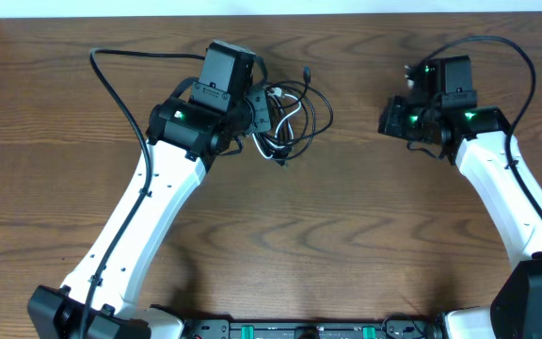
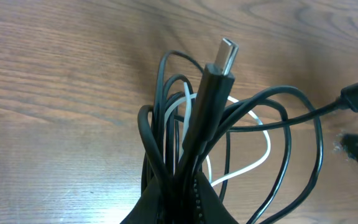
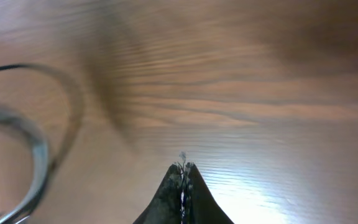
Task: Untangle cables
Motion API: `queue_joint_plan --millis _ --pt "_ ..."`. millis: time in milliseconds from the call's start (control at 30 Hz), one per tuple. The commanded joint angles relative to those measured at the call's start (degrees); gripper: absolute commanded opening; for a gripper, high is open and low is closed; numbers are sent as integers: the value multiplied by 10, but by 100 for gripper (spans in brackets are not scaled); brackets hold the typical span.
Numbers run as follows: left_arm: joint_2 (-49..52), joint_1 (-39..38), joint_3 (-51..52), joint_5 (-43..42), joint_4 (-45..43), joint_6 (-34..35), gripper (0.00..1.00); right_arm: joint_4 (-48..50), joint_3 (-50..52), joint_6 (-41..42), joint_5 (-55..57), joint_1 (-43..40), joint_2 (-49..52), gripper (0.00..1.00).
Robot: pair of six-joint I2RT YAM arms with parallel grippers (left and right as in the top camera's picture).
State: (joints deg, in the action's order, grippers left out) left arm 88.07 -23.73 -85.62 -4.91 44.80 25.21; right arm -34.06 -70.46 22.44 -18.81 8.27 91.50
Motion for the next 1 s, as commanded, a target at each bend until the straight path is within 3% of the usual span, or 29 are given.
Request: queue_joint_plan --millis 0,167,300,433,533,633,700,867,967 --pt "0 -1 -3 -19 1 -10 7 24 -6 -91 -158 4 3 8" --pt "8 -1 -1 -19 0 -8 7 49 -6 -110 -229 4 0 25" --pt "13 -1 -1 7 -3 71 7 52 -6 -109 -238 4 -5 60" --pt "16 -1 -1 30 9 217 7 49 -6 -95 -224 4 -5 64" --pt "16 -1 -1 30 24 346 7 26 -6 -27 -148 4 -5 69" --pt "16 -2 -1 26 56 535 7 -13 -6 47 -44 2 -5 78" --pt "16 -3 -1 24 86 615 7 -25 -6 50 -24 2 -5 80" --pt "17 -2 -1 30 96 624 7 -26 -6 50 -34 2 -5 84" --pt "17 -2 -1 32 97 636 7 -6 -6 16 -108 2 -5 85"
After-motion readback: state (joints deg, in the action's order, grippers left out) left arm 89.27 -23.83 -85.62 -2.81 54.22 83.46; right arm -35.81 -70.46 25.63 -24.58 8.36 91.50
